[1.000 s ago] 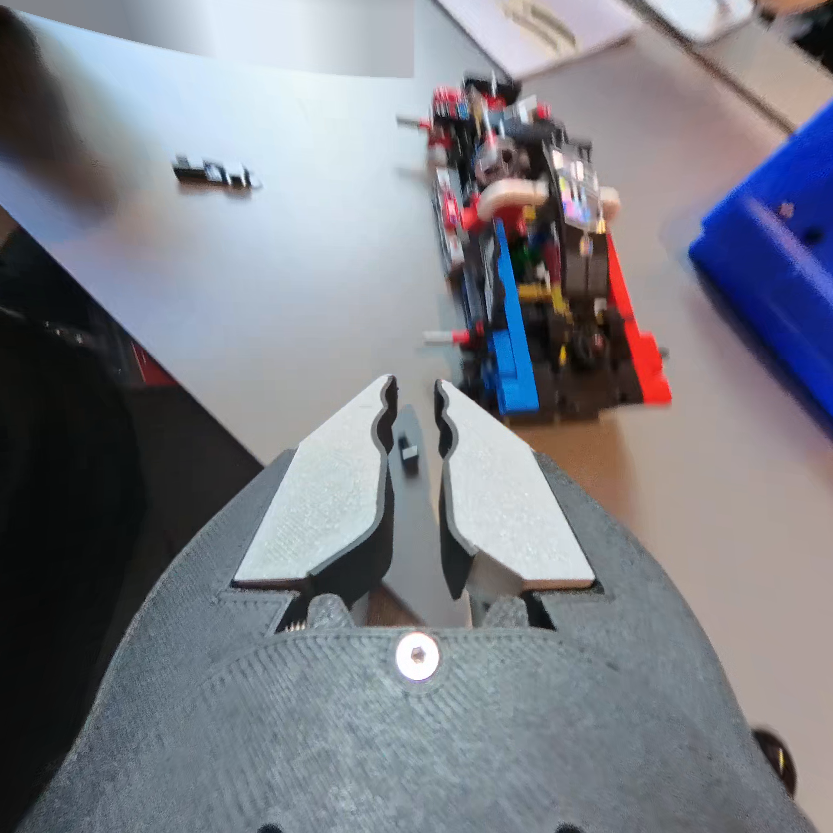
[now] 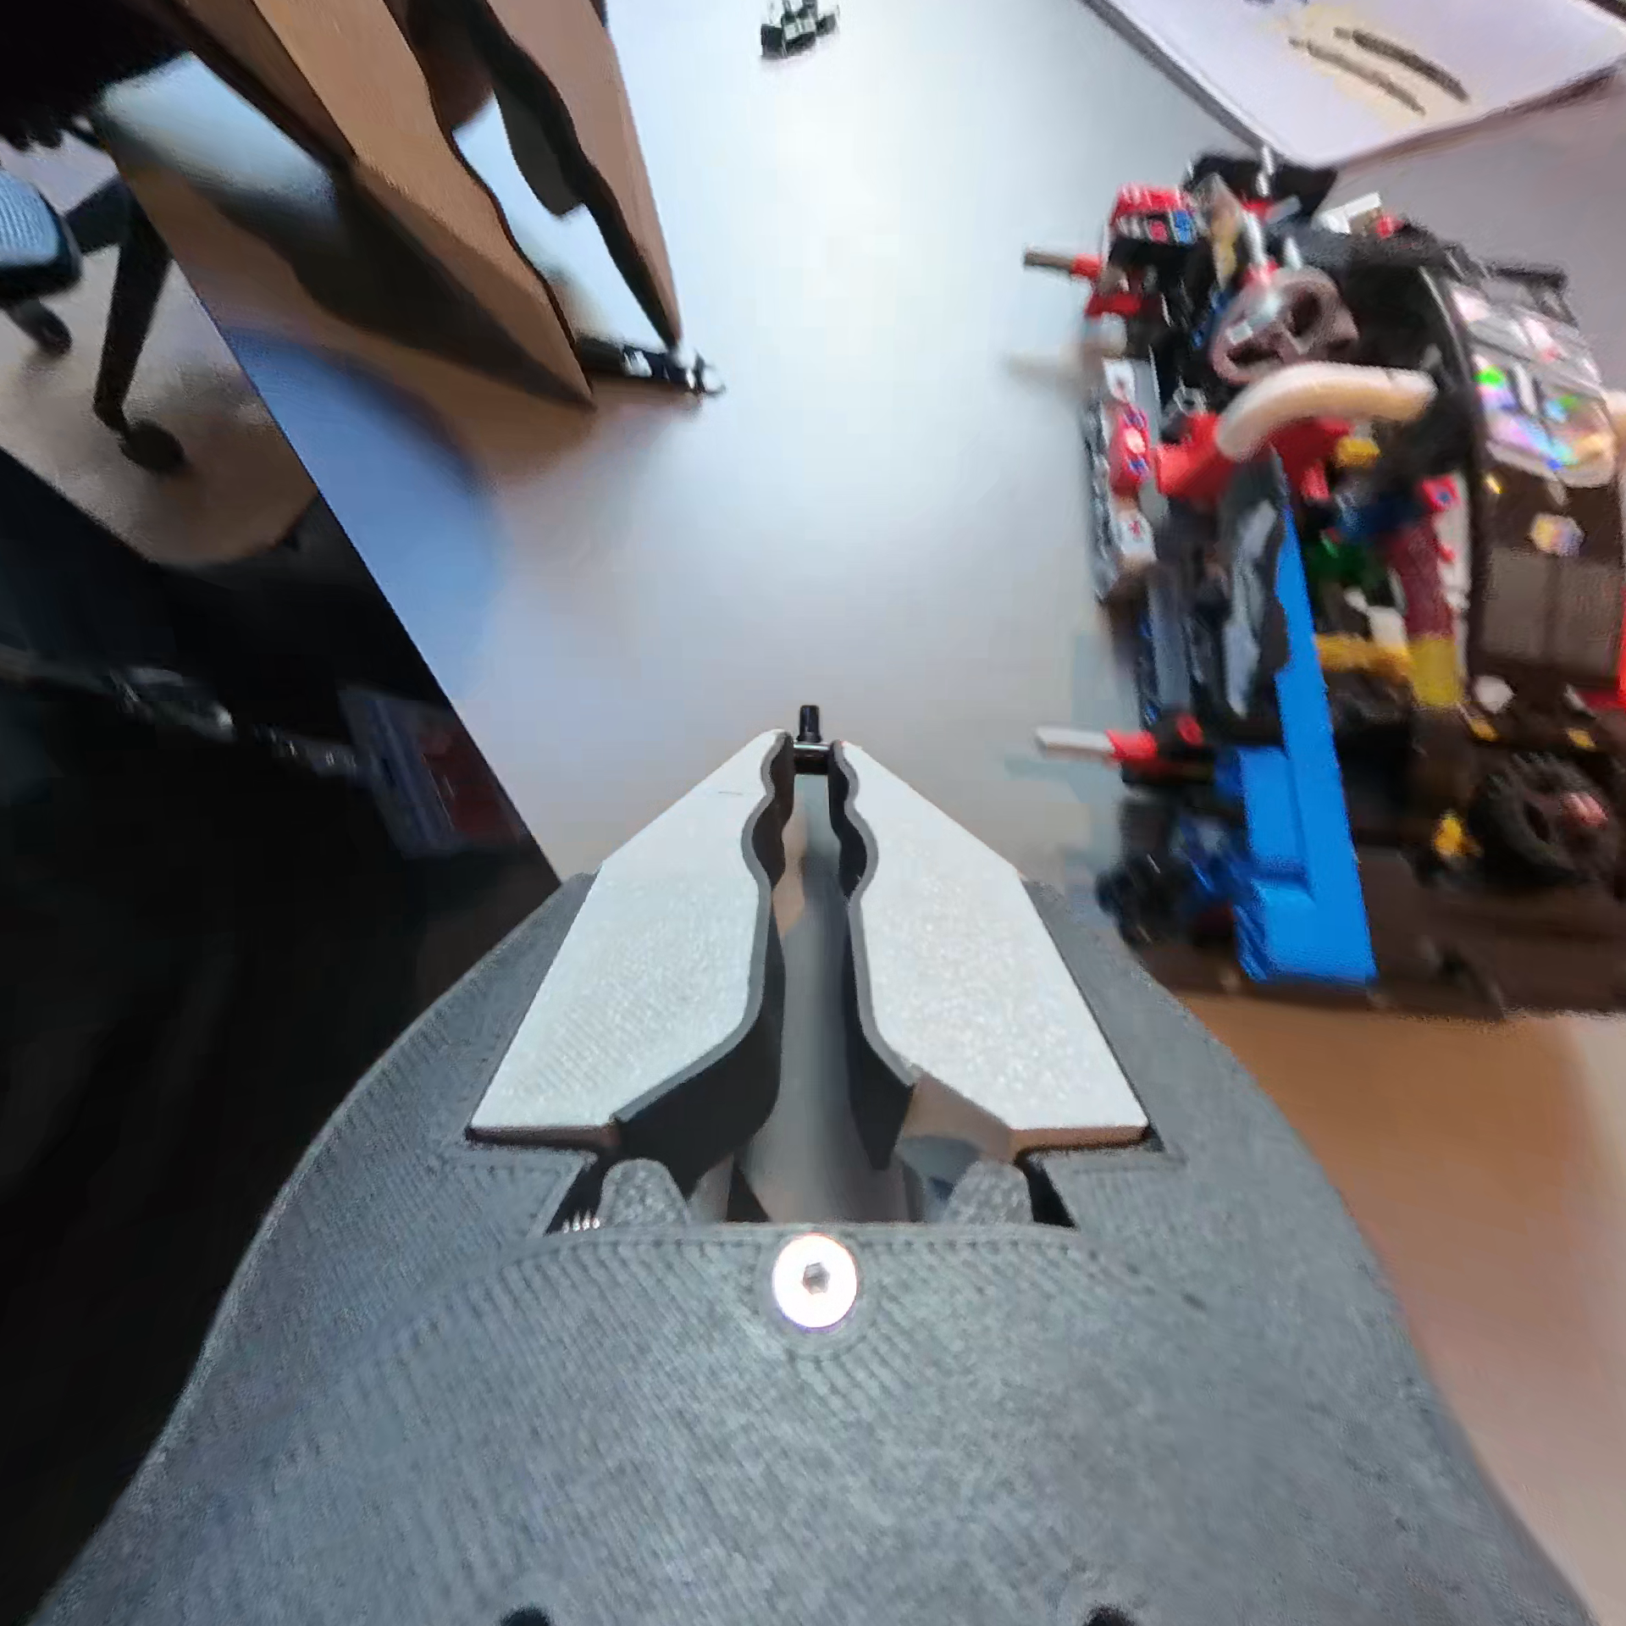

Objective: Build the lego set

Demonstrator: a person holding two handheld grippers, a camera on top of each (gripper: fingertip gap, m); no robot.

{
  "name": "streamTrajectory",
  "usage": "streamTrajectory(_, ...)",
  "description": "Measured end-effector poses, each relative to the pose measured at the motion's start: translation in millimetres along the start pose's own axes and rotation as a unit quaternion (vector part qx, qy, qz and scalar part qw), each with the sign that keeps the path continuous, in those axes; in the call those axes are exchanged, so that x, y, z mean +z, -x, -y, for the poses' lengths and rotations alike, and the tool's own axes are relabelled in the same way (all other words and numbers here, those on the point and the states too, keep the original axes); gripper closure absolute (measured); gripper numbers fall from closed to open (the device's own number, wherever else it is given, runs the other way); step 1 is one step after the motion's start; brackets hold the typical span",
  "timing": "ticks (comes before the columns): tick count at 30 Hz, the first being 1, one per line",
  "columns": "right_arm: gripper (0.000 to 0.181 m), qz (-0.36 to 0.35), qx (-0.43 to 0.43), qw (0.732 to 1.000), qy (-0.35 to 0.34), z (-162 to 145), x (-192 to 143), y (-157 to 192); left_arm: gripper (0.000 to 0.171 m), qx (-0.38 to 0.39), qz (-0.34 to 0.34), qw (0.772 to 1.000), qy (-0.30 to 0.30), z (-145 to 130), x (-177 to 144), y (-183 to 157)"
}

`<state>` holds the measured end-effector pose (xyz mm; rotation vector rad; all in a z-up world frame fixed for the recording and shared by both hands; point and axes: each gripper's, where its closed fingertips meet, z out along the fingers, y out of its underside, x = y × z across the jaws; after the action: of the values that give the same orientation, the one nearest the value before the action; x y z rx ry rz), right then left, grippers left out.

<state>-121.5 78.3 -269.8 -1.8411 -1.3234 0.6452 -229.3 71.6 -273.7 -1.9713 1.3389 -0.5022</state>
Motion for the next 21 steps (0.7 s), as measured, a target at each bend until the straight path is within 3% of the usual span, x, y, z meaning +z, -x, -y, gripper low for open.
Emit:
streamTrajectory(7,0.177,0.023,0.007,1.000,-0.002,35,43,33,0.148,-0.005,0.005,1.000,-0.008,3,-4,0)
streamTrajectory(11,0.177,0.002,-0.006,1.000,0.010,40,51,31,0.150,0.003,-0.004,1.000,0.005,-1,-3,0)
streamTrajectory(21,0.177,0.025,0.008,0.999,0.045,50,69,43,0.165,0.022,0.000,1.000,0.003,2,3,-3)
